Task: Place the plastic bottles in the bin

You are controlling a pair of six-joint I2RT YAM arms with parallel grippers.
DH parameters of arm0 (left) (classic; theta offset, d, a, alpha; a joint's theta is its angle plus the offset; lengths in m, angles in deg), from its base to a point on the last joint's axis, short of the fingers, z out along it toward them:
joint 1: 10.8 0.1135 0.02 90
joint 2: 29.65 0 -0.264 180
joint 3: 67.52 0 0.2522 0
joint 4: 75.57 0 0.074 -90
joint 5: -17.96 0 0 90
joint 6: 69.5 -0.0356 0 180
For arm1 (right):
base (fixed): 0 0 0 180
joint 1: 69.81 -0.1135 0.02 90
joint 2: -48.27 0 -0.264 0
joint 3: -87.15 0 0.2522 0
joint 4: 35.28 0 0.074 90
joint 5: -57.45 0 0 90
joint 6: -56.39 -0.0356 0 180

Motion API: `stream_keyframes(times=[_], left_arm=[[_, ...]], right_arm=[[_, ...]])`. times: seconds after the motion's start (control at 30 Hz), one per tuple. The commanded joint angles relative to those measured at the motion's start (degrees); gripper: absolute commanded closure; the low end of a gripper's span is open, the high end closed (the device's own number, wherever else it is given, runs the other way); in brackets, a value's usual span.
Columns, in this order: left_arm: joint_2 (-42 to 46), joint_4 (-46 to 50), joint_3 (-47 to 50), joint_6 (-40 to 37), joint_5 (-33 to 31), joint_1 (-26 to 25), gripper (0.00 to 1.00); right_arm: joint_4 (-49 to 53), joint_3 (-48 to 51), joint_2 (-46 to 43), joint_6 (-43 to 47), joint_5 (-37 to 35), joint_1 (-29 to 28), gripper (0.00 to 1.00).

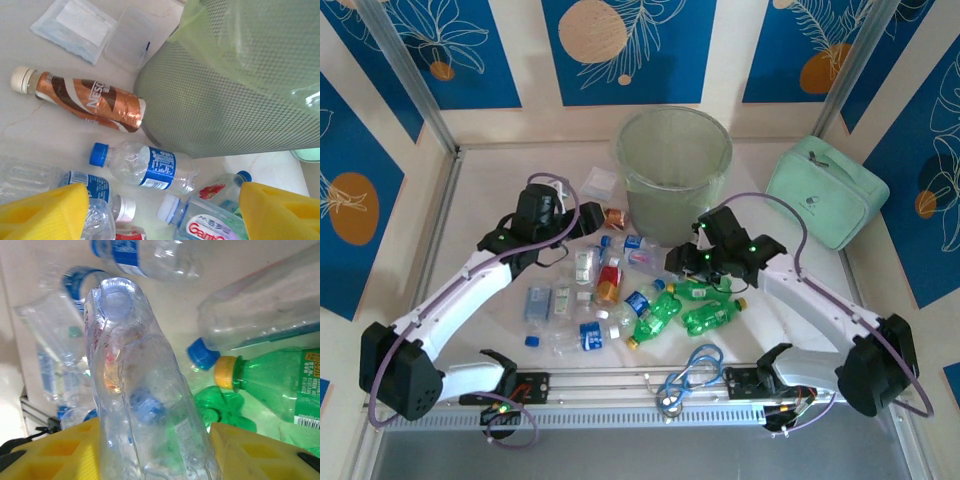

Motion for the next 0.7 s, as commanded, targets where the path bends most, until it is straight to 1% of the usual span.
stream_keyframes(times=[0.0,0.17,0.4,0.57,0.67], left_arm=[[0.1,1.8,-3.0,0.4,3.0,-0.1,0.20],[0.1,0.0,-3.4,3.6,9.6,0.6,0.18],[0.5,-6.7,-2.8,12.3,18.2,2.4,0.19],[0.9,-10.9,-2.4,17.1,21.0,2.8,0.23],[1.2,-14.4,-1.1,21.1,22.1,3.4,0.27]], right_arm=[[3.4,-3.1,-3.6,2.9,2.4,0.5,0.49],[2.3,-6.2,-7.0,4.0,7.6,1.1,0.50],[-5.5,-8.3,-9.1,1.3,16.0,2.2,0.51],[-9.3,-9.2,-9.2,-0.1,18.6,2.7,0.52],[-11.4,-9.0,-9.3,-1.2,19.3,3.1,0.52]])
